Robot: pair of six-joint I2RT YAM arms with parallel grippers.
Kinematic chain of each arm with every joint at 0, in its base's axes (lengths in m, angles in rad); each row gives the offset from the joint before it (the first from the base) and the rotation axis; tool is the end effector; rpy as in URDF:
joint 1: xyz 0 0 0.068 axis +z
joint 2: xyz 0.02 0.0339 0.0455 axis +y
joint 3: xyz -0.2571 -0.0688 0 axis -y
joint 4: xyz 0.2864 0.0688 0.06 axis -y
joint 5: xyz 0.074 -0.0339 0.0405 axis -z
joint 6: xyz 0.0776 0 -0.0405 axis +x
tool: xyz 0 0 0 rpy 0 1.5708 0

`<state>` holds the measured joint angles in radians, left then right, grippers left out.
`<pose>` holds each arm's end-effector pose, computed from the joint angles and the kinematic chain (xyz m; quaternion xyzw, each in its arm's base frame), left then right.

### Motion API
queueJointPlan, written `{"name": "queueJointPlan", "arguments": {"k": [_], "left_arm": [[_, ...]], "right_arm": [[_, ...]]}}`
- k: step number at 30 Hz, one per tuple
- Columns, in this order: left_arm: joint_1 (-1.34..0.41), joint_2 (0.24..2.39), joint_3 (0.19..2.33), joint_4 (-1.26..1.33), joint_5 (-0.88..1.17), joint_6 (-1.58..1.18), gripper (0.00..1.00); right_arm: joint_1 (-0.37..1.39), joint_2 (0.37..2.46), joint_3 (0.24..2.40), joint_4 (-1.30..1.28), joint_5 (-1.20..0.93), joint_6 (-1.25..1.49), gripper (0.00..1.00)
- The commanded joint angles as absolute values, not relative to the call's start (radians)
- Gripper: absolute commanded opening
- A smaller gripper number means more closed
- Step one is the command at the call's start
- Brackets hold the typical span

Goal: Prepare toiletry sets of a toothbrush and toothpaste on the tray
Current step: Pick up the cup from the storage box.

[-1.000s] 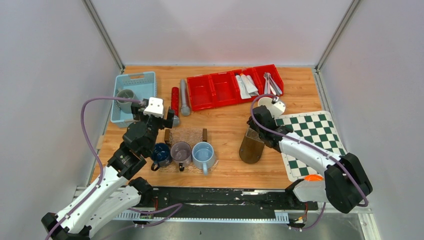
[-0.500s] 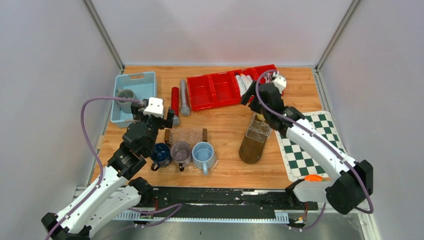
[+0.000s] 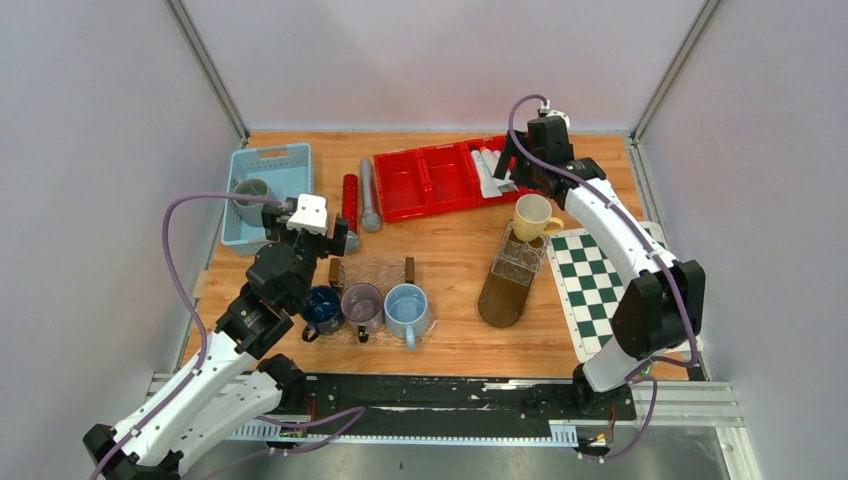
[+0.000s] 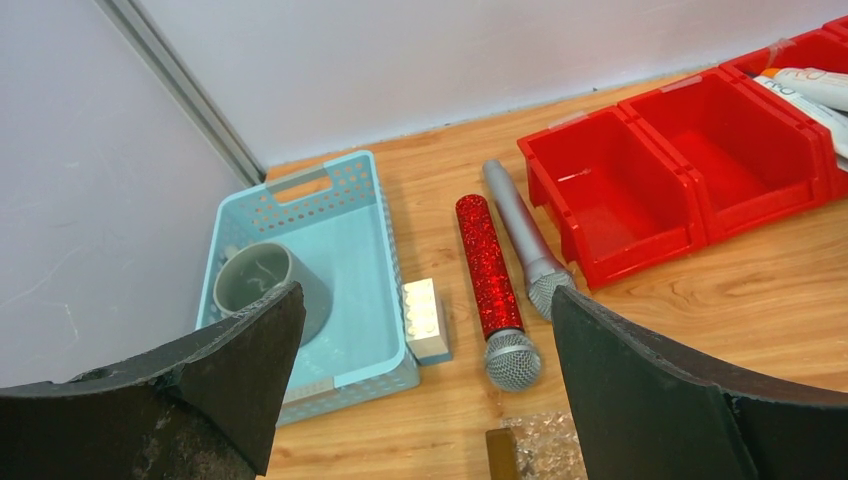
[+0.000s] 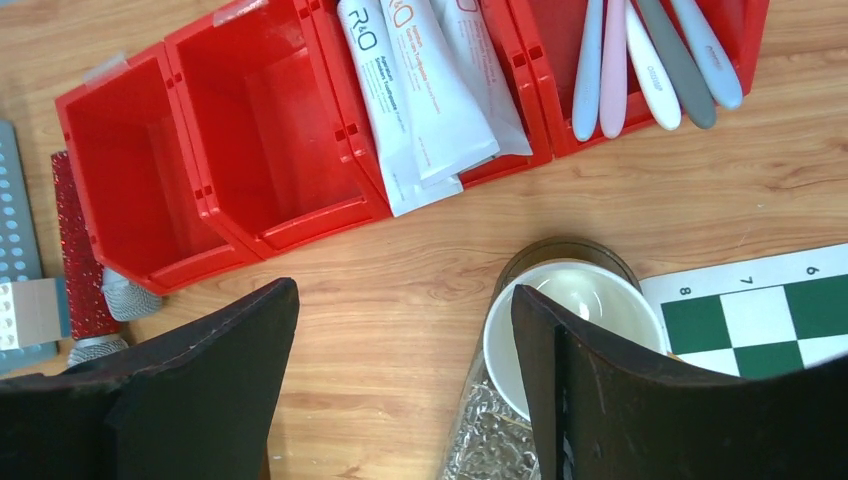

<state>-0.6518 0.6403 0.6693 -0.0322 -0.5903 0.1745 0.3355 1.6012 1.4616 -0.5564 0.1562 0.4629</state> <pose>0.2145 -0.1093 0.3349 0.0840 0.7030 0.0405 0.7050 0.4151 0.1320 0.2935 0.0905 0.8992 0.0990 0.4166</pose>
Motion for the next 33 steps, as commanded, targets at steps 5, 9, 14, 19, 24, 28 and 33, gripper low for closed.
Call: {"name": "queueJointPlan", "arguments": {"k": [5,9,14,19,24,28,33], "left_arm": [[-0.626,0.749,0.681,0.052,-0.673,0.199,1.00],[-0.576,0.833,0.731,0.054,-0.668,0.202,1.00],[-0.405,0.970,0.822,-0.035,-0.547,0.072,0.99],[-0.262,1.099,0.929,-0.117,-0.526,0.010,0.99],[-0.130,1.228,1.008,-0.150,-0.500,-0.078,0.98],[-0.018,1.343,1.088,-0.201,-0.469,-0.139,0.98],[0.102,1.471,1.154,-0.231,-0.461,-0.261,0.98]], "right_arm": [[0.330,1.599,1.523,-0.564,0.086,0.373,0.80],[0.330,1.571,1.506,-0.562,0.070,0.363,0.80],[0.330,1.524,1.481,-0.564,0.060,0.325,0.81],[0.329,1.472,1.454,-0.558,0.053,0.316,0.82],[0.318,1.431,1.432,-0.540,0.039,0.308,0.82],[0.306,1.396,1.402,-0.517,0.000,0.321,0.82],[0.294,1.375,1.370,-0.491,-0.048,0.333,0.82]]}}
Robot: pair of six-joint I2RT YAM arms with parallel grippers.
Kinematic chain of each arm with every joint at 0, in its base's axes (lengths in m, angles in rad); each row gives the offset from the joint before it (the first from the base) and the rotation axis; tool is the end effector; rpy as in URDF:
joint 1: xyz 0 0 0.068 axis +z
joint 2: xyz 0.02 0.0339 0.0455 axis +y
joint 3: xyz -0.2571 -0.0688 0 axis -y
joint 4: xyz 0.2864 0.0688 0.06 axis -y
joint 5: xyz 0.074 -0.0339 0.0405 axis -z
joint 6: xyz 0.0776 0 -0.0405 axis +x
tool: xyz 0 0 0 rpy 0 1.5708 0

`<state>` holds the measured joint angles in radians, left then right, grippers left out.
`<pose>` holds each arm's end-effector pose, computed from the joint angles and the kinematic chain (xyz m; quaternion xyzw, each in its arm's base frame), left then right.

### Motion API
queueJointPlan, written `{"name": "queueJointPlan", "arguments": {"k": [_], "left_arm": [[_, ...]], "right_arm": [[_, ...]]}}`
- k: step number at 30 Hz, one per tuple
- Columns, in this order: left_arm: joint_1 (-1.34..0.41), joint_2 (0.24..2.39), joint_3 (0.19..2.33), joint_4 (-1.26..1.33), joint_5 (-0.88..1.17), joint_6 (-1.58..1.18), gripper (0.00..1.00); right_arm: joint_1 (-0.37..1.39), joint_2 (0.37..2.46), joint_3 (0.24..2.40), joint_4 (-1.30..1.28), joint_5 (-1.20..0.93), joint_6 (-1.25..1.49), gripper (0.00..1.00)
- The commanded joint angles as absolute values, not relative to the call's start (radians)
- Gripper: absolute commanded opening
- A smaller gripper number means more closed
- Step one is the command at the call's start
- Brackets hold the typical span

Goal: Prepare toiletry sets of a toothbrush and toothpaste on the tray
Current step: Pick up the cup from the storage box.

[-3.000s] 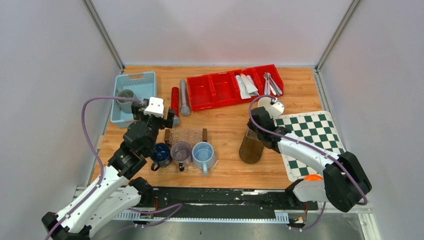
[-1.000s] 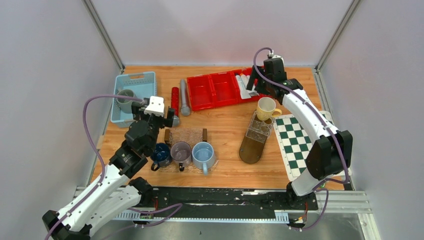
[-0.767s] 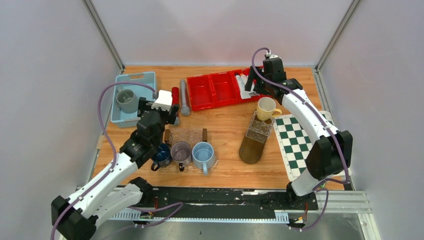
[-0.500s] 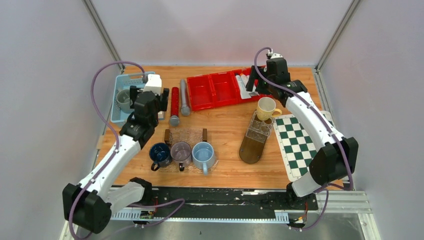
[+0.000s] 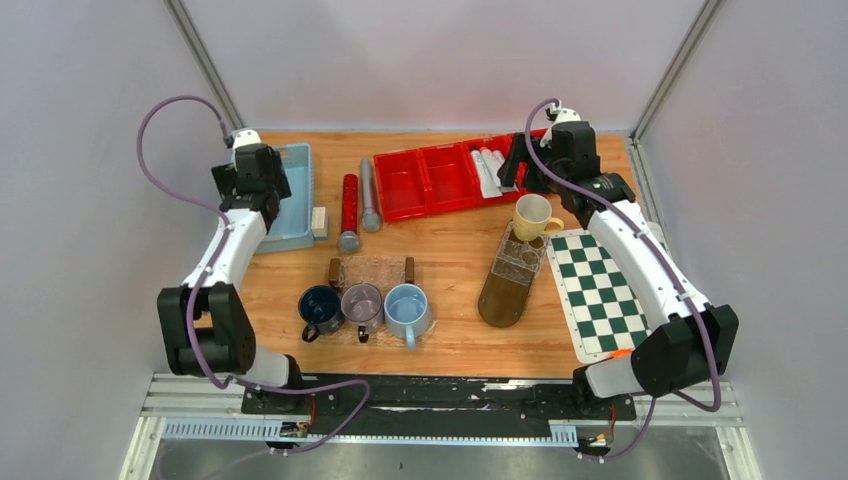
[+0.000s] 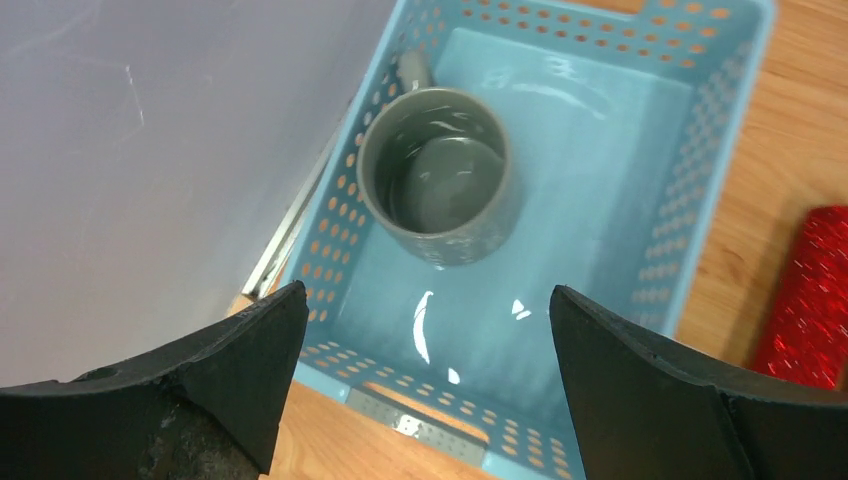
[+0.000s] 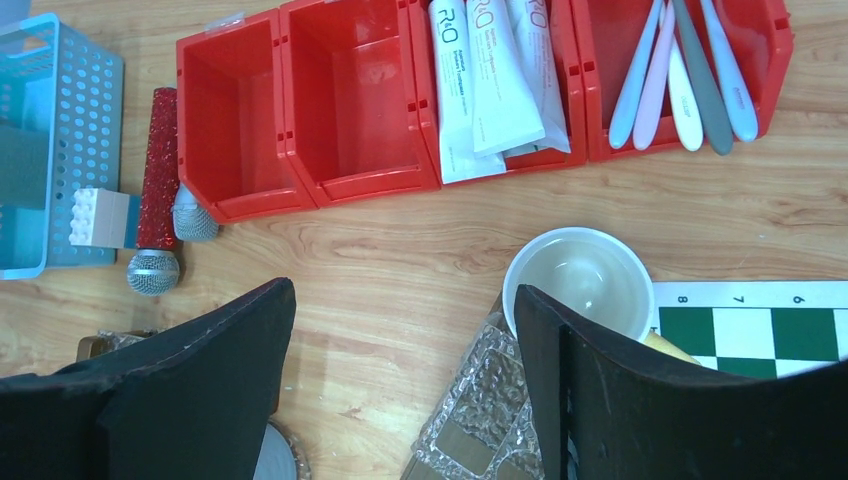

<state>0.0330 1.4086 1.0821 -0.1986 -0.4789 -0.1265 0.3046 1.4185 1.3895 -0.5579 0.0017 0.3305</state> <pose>0.3912 0.0487 0.2606 -0.1851 0.8296 0.1826 0.4942 0.3771 0.1184 0.3353 0.0118 0.8813 0.1468 0.4490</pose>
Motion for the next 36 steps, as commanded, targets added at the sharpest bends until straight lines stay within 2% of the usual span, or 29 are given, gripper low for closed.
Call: {"name": "queueJointPlan", "arguments": {"k": [1,8,10,14,27,31,33,36], "left_arm": [[0.114,1.487,1.177,-0.241,-0.454,-0.276,0.98],[0.196,1.651,1.275,-0.237,-0.432,-0.425,0.94],[0.206,1.688,1.298,-0.230,-0.434,-0.461,0.88],[0.220,1.758,1.334,-0.219,-0.443,-0.538,0.81],[0.263,1.926,1.406,-0.213,-0.429,-0.659,0.70],[0.264,1.936,1.414,-0.213,-0.427,-0.663,0.59],[0.264,1.925,1.410,-0.211,-0.422,-0.659,0.48],[0.265,1.894,1.403,-0.205,-0.411,-0.647,0.39]], "right_arm": [[0.291,1.375,1.367,-0.487,-0.057,0.335,0.82],[0.260,1.369,1.355,-0.474,-0.093,0.342,0.82],[0.242,1.370,1.353,-0.470,-0.110,0.349,0.82],[0.222,1.371,1.353,-0.471,-0.126,0.353,0.82],[0.172,1.384,1.344,-0.469,-0.139,0.357,0.82],[0.162,1.385,1.345,-0.469,-0.144,0.359,0.82],[0.157,1.385,1.345,-0.469,-0.148,0.360,0.83],[0.153,1.383,1.345,-0.468,-0.156,0.365,0.83]]}}
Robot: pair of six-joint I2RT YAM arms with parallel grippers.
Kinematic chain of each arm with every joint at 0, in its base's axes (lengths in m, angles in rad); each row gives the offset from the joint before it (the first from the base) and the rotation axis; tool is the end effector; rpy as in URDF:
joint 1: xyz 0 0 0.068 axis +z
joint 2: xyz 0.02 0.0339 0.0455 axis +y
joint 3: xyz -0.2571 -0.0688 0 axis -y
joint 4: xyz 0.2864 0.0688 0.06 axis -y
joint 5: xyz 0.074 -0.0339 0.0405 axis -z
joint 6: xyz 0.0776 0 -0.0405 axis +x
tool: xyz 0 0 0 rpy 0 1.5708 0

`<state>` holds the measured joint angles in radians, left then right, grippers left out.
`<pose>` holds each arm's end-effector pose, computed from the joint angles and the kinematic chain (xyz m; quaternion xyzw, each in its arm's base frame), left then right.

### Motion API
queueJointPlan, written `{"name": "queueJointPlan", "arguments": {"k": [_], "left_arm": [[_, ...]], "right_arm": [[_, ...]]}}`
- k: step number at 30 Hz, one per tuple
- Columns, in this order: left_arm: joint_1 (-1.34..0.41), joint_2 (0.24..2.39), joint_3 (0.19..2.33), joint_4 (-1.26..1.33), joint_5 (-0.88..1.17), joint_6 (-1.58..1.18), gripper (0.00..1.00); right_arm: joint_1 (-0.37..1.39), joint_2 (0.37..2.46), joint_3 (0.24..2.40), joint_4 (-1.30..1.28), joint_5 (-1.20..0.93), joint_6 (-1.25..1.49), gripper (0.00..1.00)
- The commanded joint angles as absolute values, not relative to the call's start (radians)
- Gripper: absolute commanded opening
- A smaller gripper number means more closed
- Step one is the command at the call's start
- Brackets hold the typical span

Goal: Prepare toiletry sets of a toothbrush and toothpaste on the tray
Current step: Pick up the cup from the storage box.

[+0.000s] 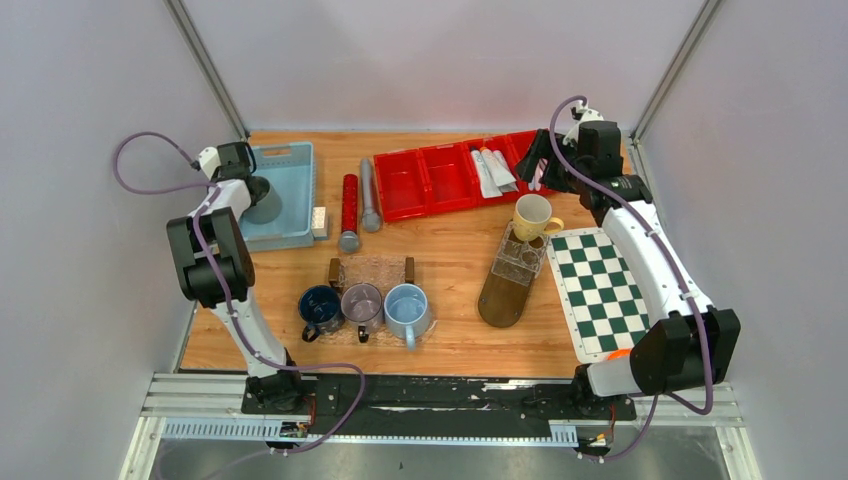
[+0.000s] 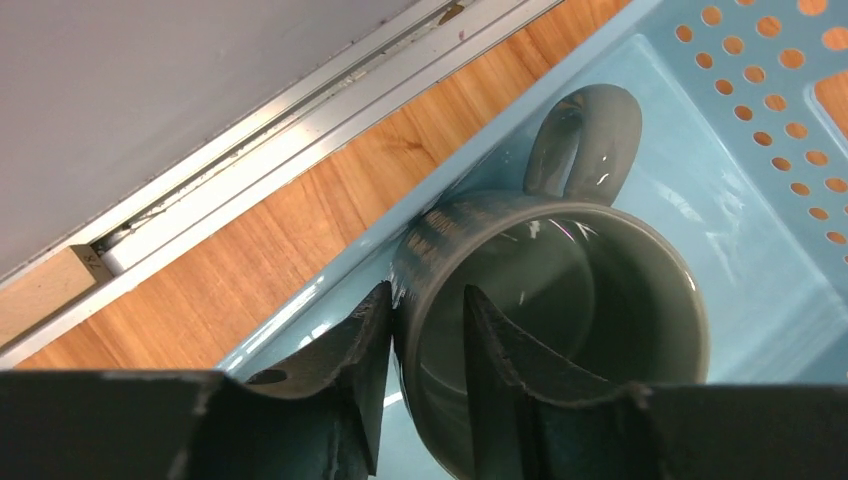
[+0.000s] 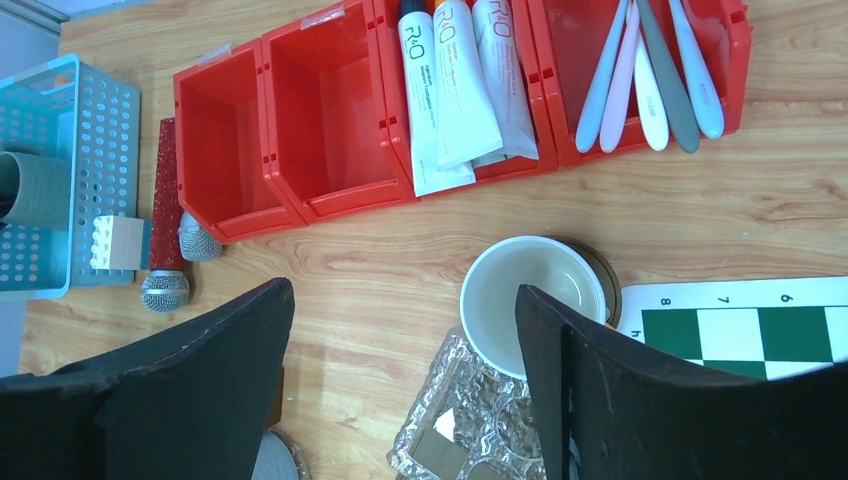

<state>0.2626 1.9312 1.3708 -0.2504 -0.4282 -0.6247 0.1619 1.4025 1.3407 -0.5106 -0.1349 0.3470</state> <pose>0.4598 0.1570 0.1479 -0.4607 0.7858 0.1288 0.3921 0.3865 0.0737 0.3274 0.0488 0.8752 0.1775 0.4474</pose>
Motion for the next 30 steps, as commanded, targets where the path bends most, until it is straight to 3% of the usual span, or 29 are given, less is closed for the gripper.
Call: {"name": "queueJointPlan", "arguments": {"k": [1,7,11,30], "left_arm": [[0.264,1.886,1.398,-0.204,-0.409,-0.645,0.34],[0.264,1.809,1.376,-0.191,-0.401,-0.605,0.13],[0.264,1.763,1.366,-0.188,-0.400,-0.574,0.04],[0.210,1.489,1.396,-0.246,-0.178,-0.279,0.00]], "right_arm": [[0.153,1.381,1.343,-0.468,-0.157,0.366,0.83],[0.151,1.364,1.340,-0.467,-0.163,0.377,0.85],[0.151,1.348,1.332,-0.462,-0.167,0.385,0.87],[0.150,1.251,1.290,-0.449,-0.162,0.423,0.93]]}}
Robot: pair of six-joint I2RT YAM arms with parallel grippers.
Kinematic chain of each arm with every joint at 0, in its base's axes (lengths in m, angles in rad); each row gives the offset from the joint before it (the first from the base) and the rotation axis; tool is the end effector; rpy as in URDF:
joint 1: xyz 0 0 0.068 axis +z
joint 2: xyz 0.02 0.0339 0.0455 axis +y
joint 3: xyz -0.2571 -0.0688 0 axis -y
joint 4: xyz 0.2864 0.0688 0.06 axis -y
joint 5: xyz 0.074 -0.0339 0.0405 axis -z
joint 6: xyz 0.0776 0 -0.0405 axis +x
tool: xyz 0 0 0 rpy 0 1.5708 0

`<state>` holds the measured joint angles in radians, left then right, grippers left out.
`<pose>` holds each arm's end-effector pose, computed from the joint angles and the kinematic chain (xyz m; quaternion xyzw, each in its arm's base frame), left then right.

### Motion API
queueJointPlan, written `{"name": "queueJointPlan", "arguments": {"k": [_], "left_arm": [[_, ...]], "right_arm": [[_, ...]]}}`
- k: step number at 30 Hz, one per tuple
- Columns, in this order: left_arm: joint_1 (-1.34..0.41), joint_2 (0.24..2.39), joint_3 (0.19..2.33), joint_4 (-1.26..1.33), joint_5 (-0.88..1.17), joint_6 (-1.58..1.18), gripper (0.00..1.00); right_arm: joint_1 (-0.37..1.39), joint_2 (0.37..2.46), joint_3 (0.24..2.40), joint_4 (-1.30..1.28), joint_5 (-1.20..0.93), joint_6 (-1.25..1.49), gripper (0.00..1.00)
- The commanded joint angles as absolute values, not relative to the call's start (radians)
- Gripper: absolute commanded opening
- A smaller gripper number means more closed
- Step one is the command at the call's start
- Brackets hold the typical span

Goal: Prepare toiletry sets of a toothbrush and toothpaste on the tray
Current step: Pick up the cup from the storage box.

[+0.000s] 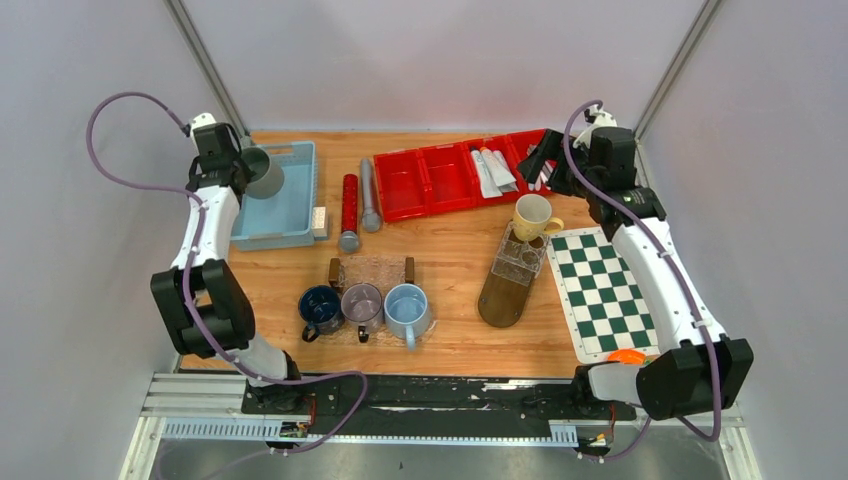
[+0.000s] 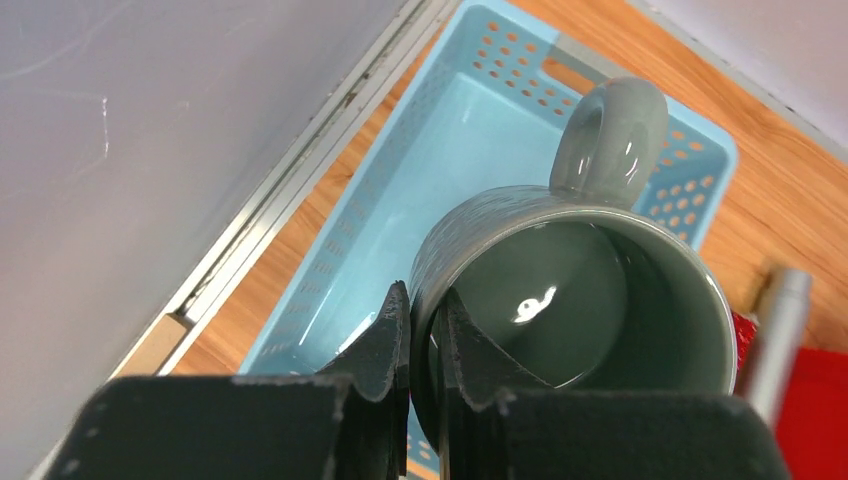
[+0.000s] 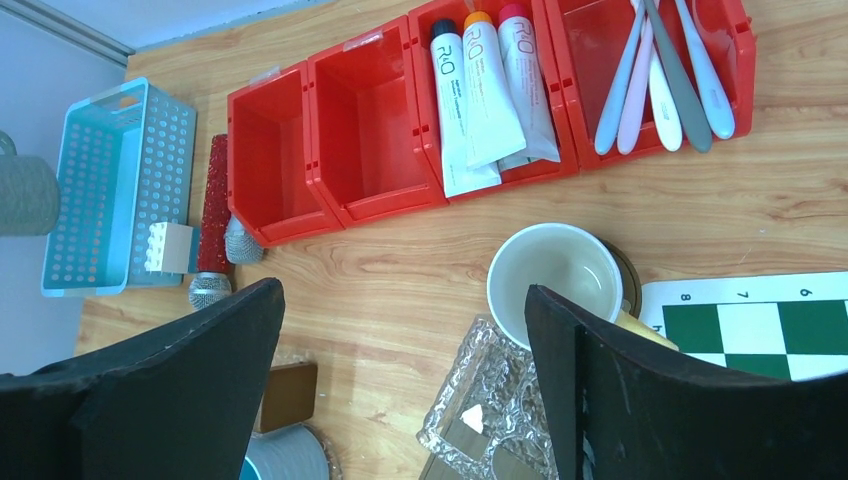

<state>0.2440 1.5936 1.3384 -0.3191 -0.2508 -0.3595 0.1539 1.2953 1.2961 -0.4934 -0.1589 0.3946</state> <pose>0.4256 0.1258 0.2753 -0.3161 0.8144 0.0823 0.4797 0.3629 0.0687 0.3499 0.0623 0.8542 0.2042 0.4742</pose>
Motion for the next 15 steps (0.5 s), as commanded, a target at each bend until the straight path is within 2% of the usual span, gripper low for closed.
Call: {"name": "queueJointPlan", "arguments": {"k": [1,15], "left_arm": [[0.203,1.475,1.398,-0.250,-0.156,-0.256,0.00],[-0.043,1.355,1.395,-0.323,0.138,-0.074,0.00]], "right_arm": [[0.151,1.245,1.288,-0.449,-0.159,0.428,0.93],[0.151,1.104,1.213,-0.451,-0.116,0.435,1.00]]}}
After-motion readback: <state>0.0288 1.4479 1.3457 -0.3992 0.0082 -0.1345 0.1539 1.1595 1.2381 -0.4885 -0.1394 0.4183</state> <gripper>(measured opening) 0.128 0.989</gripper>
